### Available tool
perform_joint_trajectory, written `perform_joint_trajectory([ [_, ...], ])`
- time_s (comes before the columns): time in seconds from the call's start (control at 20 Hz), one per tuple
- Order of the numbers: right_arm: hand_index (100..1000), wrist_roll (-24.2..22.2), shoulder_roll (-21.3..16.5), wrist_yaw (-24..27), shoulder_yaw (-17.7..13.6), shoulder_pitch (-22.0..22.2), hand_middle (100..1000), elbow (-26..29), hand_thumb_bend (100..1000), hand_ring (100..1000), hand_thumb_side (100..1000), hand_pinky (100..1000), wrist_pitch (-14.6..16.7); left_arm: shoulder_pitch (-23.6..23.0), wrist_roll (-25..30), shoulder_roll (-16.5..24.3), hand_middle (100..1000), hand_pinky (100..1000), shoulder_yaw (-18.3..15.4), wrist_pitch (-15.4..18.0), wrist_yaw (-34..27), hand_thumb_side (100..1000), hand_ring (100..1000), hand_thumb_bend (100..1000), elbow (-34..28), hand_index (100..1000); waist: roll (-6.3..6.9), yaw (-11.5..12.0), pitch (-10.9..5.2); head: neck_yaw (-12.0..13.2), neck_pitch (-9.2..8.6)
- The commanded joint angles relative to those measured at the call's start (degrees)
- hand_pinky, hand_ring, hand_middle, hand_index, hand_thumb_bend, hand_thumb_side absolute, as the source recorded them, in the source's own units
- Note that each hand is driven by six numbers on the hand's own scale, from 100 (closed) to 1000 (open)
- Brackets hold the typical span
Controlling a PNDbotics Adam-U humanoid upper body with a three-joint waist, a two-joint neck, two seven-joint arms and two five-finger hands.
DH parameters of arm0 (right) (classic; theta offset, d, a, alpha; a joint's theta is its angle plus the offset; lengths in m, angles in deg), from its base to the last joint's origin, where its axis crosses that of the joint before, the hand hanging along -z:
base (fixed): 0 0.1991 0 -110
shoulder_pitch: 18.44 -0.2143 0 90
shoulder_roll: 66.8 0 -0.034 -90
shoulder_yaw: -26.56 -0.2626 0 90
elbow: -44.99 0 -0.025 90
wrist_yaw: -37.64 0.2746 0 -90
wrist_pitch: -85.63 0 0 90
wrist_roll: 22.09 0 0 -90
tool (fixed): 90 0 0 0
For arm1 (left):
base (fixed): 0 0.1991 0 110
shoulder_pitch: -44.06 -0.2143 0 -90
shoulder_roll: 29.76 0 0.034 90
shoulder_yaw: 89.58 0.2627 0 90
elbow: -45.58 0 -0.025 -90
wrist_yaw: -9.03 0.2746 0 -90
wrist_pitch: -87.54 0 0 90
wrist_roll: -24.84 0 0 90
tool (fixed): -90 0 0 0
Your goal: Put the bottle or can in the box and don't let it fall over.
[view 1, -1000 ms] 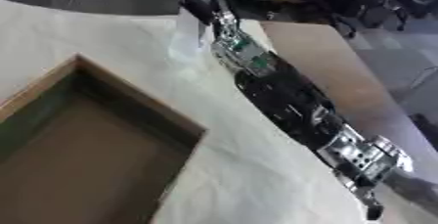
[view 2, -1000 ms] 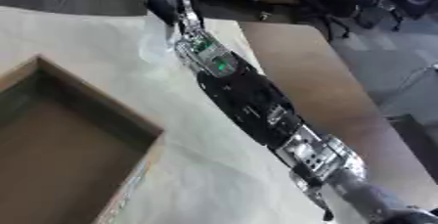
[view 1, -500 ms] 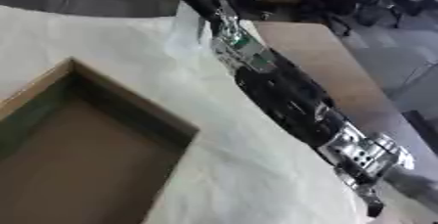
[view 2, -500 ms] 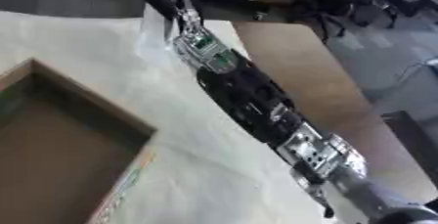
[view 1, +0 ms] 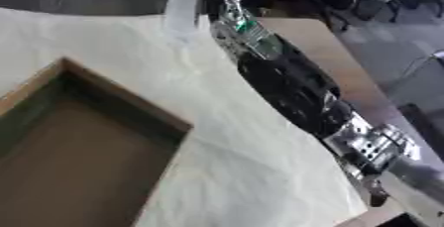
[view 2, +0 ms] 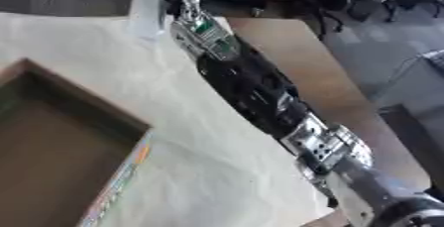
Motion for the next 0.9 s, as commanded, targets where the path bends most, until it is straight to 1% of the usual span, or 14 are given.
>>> perform_joint_trajectory([
  [0.05,136,1.16,-2.88,1.31,-1.11,-1.98,405,3.45,100,400,470,834,-0.43,-0.46,-0.13,2.20,1000,1000,-0.61,-0.24,-0.14,714,1000,185,-1.26,731,0.47,-0.47,-2.41,0.20,1.15],
  [0.25,137,2.41,-2.18,1.01,-1.11,-2.92,397,7.99,100,394,470,832,-0.78,-1.21,-0.36,2.36,1000,1000,-0.75,-0.51,-0.06,711,1000,189,-1.19,730,0.65,-1.69,-3.58,0.29,2.97],
  [0.45,137,3.26,-0.63,-0.44,-0.99,-3.56,391,13.68,100,391,470,840,-2.52,-1.25,-0.56,2.61,1000,1000,-0.72,-0.82,-0.34,705,1000,190,-1.29,729,1.01,-2.58,-4.74,0.82,3.73],
  [0.5,137,3.11,-0.21,-0.60,-0.84,-3.62,390,15.42,100,391,470,845,-3.16,-1.26,-0.70,2.70,1000,1000,-0.78,-0.86,-0.43,704,1000,191,-1.32,728,1.08,-2.78,-5.00,0.99,3.94],
  [0.55,137,2.99,0.13,-0.58,-0.76,-3.57,389,17.17,100,393,470,868,-3.94,-1.25,-0.86,2.75,1000,1000,-0.84,-0.90,-0.53,704,1000,191,-1.35,728,1.13,-2.96,-5.21,1.09,4.15],
  [0.75,137,2.47,1.58,0.19,-0.61,-2.79,386,23.52,100,392,470,866,-6.94,-1.33,-1.37,2.83,1000,1000,-0.91,-1.27,-0.92,704,1000,191,-1.37,727,1.32,-3.55,-6.07,1.64,4.81],
  [0.9,137,2.11,3.23,0.98,-0.41,-1.83,390,26.75,100,394,470,872,-9.04,-1.33,-1.77,2.88,1000,1000,-1.14,-1.47,-1.15,701,1000,194,-1.39,725,1.28,-3.39,-6.70,1.90,5.16],
])
